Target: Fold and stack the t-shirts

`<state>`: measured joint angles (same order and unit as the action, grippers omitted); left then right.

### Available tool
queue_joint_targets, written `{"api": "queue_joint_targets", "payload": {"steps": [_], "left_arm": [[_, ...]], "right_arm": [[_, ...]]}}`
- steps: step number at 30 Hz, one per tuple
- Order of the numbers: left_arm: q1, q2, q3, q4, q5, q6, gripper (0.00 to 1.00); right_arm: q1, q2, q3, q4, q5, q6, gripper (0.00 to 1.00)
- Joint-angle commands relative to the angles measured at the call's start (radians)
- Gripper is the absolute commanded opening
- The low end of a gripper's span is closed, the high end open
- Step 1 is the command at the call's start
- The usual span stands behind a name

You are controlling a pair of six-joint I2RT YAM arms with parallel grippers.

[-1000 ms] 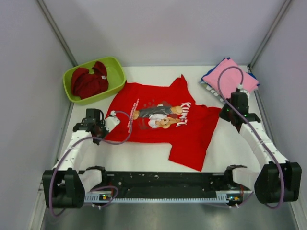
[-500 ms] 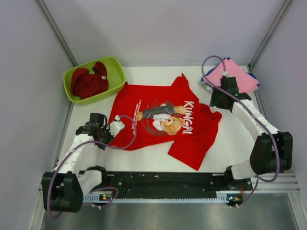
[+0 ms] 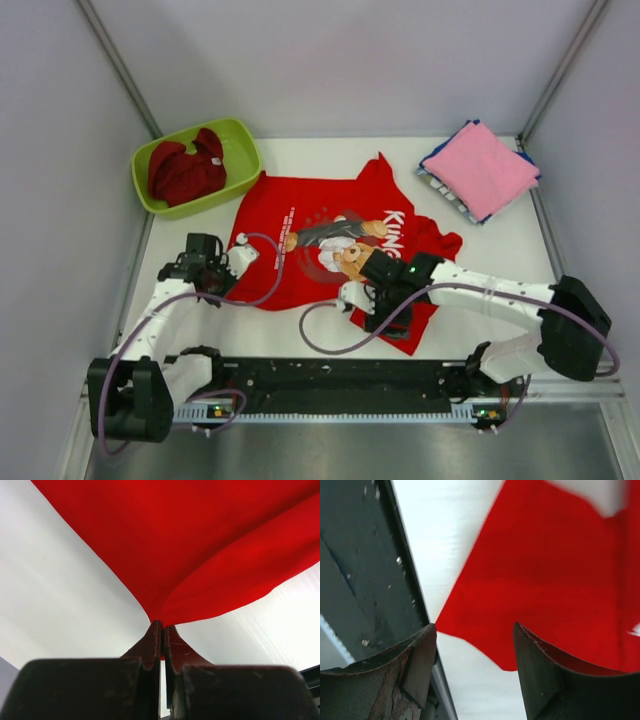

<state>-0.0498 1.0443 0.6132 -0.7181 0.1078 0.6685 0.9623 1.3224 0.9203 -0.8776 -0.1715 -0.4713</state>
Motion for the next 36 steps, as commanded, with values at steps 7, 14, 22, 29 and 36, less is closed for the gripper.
{"api": "queue_joint_targets", "payload": {"steps": [7,14,22,29,36], "left_arm": [[-0.004,-0.013,0.028,0.025,0.000,-0.021,0.00],[-0.004,0.006,0.042,0.022,-0.013,-0.014,0.00],[-0.004,0.007,0.080,-0.035,-0.020,0.002,0.00],[-0.004,-0.046,0.166,-0.191,-0.016,0.040,0.00],[-0.004,-0.177,0.334,-0.447,0.059,0.069,0.00]], "right_arm": [[0.144,0.142,-0.106,0.043,0.096,-0.056,0.66],[0.174,0.288,-0.173,0.193,0.148,0.002,0.67],[0.210,0.364,-0.140,0.152,0.167,0.020,0.00],[0.207,0.062,-0.005,-0.194,0.331,-0.032,0.00],[0.207,-0.201,0.214,-0.565,0.518,0.048,0.00]]}}
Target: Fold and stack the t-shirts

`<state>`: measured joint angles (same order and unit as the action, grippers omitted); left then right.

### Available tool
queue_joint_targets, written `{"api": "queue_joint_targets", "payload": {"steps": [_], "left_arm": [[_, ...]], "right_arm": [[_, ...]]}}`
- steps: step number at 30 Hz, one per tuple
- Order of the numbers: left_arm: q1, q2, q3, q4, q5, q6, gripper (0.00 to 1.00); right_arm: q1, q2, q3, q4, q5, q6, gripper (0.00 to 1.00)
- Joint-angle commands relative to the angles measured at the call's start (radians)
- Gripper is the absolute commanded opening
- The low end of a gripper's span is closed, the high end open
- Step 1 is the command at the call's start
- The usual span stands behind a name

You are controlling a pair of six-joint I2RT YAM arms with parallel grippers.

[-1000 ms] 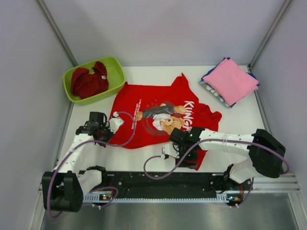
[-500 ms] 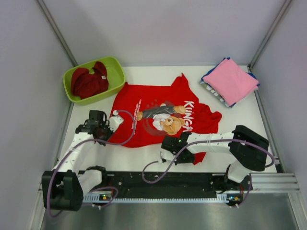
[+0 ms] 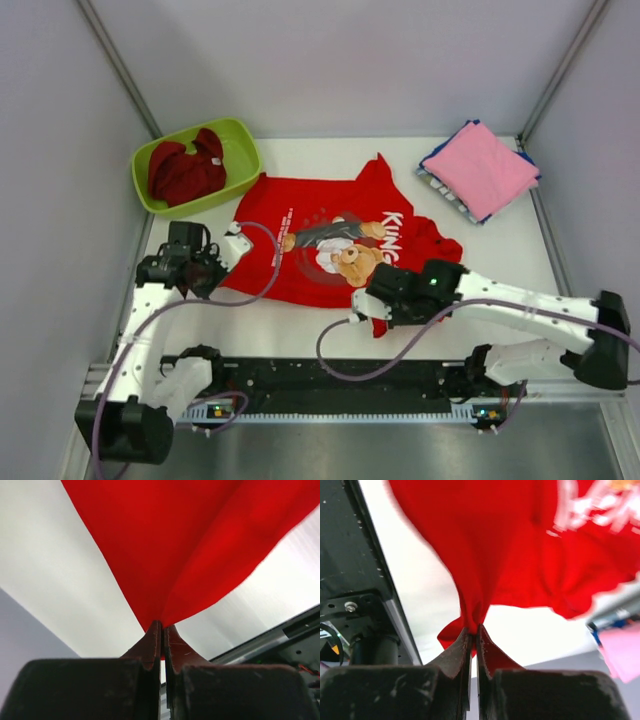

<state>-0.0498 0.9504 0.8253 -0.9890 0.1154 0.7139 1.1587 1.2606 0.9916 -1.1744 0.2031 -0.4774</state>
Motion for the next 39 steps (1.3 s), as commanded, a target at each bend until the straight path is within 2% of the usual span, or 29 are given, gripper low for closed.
{"api": "queue_joint_targets", "payload": {"steps": [1,5,6,8,12,14,16,19,21,23,26,28,30,32,34,39], "left_arm": [[-0.004,-0.107,0.156,-0.207,0.056,0.019,0.00],[-0.004,-0.185,0.381,-0.345,0.084,0.033,0.00],[-0.004,-0.205,0.431,-0.377,0.092,0.041,0.00],[-0.004,-0.239,0.517,-0.443,0.118,0.067,0.00],[-0.004,-0.275,0.535,-0.490,0.135,0.084,0.00],[-0.004,-0.268,0.506,-0.450,0.129,0.069,0.00],[-0.004,-0.234,0.465,-0.360,0.110,0.036,0.00],[-0.005,-0.109,0.437,-0.158,0.063,-0.016,0.00],[-0.005,0.017,0.480,-0.009,0.008,-0.054,0.00],[-0.005,0.161,0.610,0.140,-0.080,-0.100,0.00],[-0.005,0.325,0.909,0.304,-0.268,-0.163,0.00],[-0.005,0.358,1.023,0.383,-0.298,-0.162,0.00],[-0.005,0.343,1.054,0.443,-0.277,-0.134,0.00],[-0.005,0.337,1.078,0.425,-0.286,-0.111,0.00],[-0.005,0.309,1.042,0.399,-0.274,-0.078,0.00],[-0.007,0.228,0.947,0.288,-0.224,-0.019,0.00]], "right_arm": [[0.010,-0.170,0.184,-0.303,0.177,0.066,0.00],[0.010,-0.251,0.341,-0.439,0.277,0.089,0.00],[0.010,-0.265,0.357,-0.447,0.323,0.095,0.00],[0.010,-0.293,0.386,-0.444,0.314,0.066,0.00],[0.004,-0.288,0.351,-0.418,0.343,-0.002,0.00],[-0.055,-0.283,0.314,-0.278,0.367,-0.106,0.00],[-0.211,-0.280,0.294,-0.017,0.294,-0.235,0.00],[-0.489,-0.229,0.230,0.501,0.191,-0.329,0.00],[-0.612,-0.109,0.281,0.776,0.148,-0.334,0.00],[-0.688,0.058,0.486,0.870,0.140,-0.294,0.00],[-0.720,0.312,0.894,0.889,0.272,-0.370,0.00],[-0.735,0.428,1.191,0.895,0.347,-0.450,0.00],[-0.767,0.485,1.385,0.910,0.354,-0.506,0.00],[-0.813,0.404,1.362,0.967,0.287,-0.544,0.00],[-0.818,0.320,1.296,0.976,0.234,-0.610,0.00],[-0.818,0.090,1.018,0.874,0.167,-0.788,0.00]]}}
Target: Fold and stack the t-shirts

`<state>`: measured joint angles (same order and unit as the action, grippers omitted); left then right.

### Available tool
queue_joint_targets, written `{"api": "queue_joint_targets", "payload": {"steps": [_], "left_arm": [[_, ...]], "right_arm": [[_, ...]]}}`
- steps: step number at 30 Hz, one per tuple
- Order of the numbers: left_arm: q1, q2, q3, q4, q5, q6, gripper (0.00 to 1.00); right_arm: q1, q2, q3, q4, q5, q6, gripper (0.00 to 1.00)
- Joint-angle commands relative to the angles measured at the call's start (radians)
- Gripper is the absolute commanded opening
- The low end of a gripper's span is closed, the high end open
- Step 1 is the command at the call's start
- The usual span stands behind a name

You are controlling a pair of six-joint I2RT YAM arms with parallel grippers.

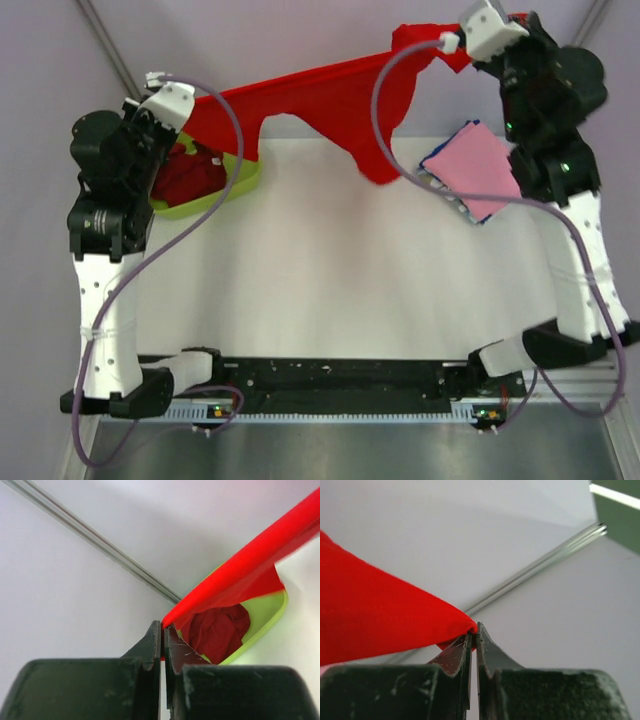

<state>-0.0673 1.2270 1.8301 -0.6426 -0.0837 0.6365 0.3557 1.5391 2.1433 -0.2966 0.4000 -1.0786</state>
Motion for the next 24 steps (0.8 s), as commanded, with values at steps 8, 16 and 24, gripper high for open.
{"api": "queue_joint_targets", "payload": {"steps": [8,16,24], "left_arm": [[0.011,-0.184,-0.156,-0.409,0.168,0.173,0.00],[0.011,-0.363,-0.488,-0.708,0.329,0.256,0.00],[0.011,-0.556,-0.762,-0.896,0.259,0.227,0.00]], "right_arm": [[0.102,-0.540,-0.517,-0.627,-0.020,-0.334,0.00],[0.501,-0.539,-0.836,-1.183,0.034,0.302,0.00],[0.745,-0.511,-0.873,-1.325,-0.269,0.576,0.00]]}}
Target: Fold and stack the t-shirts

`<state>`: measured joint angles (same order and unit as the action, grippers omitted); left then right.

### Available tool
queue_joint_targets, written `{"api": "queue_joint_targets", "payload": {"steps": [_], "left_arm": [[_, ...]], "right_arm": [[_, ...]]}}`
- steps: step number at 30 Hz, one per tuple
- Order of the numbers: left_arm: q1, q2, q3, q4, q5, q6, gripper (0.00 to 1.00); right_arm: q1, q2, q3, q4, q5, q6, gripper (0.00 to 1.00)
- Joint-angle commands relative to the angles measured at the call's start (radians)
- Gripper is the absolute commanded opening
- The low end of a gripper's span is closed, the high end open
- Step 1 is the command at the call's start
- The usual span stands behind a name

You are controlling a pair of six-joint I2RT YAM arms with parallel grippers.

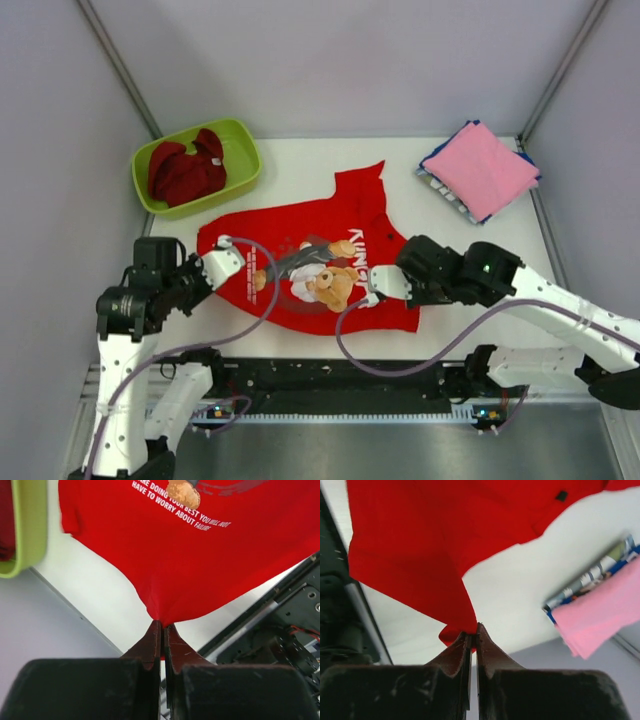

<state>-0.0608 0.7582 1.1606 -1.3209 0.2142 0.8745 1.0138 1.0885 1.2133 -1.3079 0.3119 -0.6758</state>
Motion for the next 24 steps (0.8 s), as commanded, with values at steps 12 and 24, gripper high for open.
{"api": "queue_joint_targets", "payload": {"steps": [12,24], "left_arm": [[0.004,0.019,-0.349,0.187,-0.203,-0.115,0.00],[0.006,0.176,-0.455,0.420,-0.415,-0.219,0.00]], "right_arm": [[0.014,-0.012,-0.089,0.251,-0.171,-0.367,0.00],[-0.156,0.114,-0.112,0.413,-0.232,-0.456,0.00]]}}
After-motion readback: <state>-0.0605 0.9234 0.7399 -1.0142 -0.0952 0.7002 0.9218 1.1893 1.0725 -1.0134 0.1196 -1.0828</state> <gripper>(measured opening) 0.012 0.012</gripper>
